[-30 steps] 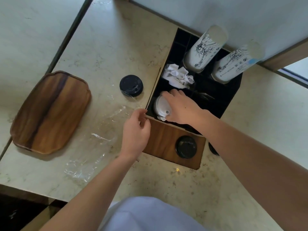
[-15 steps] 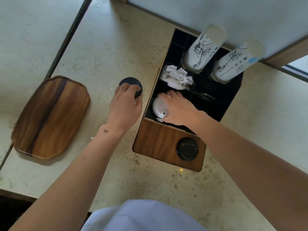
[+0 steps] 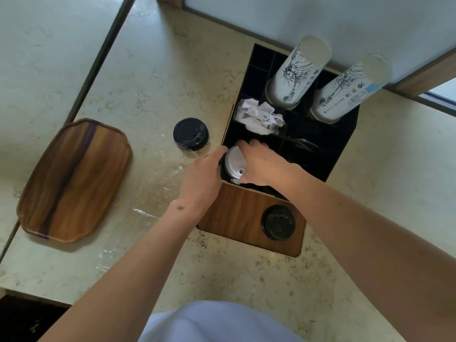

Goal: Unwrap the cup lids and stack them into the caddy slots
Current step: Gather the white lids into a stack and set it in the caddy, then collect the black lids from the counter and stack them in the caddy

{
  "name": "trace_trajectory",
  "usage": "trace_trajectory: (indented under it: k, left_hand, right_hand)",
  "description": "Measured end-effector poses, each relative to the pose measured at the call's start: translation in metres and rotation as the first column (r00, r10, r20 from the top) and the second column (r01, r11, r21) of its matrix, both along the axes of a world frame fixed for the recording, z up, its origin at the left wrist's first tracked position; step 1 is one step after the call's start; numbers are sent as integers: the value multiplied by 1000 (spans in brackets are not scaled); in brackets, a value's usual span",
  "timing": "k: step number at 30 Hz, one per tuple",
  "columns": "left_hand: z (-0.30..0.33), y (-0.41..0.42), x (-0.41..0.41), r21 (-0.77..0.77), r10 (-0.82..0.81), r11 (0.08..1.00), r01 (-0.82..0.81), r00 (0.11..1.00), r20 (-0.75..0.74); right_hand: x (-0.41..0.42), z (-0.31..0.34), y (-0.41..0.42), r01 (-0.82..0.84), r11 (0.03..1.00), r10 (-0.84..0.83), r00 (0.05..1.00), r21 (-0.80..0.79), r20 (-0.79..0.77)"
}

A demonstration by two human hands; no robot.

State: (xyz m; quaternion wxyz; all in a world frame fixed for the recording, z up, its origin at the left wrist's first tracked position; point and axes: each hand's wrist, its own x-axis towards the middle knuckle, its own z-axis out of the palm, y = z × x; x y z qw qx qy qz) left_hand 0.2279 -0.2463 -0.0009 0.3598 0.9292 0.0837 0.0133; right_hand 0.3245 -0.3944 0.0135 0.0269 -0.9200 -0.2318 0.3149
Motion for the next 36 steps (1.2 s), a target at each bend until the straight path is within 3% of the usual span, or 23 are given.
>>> trace_trajectory:
  k: [15,20,25,28,33,36]
  left_hand:
    - [-6,0,-3,0,-30,1000,30,999,-24]
    - [9,15,5,55,-163,984,170,981,-109]
    - [25,56,40,222,-54,972,71,995,-78]
    - [25,62,63,319,-41,942,105,979,-201]
    - [10,54,87,407,32,898,166,898,-438]
    - [-2,53,89,465,42,868,175,907,-420]
  right_hand:
    - [-7,7,8,-17,997,22,998,-72,66]
    - [-7,9,6,10,999,-9,1000,-33,27]
    - [-9,12,6,18,999,-17,1000,-38,22]
    - [-12,23,-1,67,997,-70,996,48,58]
    - [-75,27,-31,209,855,-380,875,474,299]
    - [-127,4,-56,269,807,-471,830,526,299]
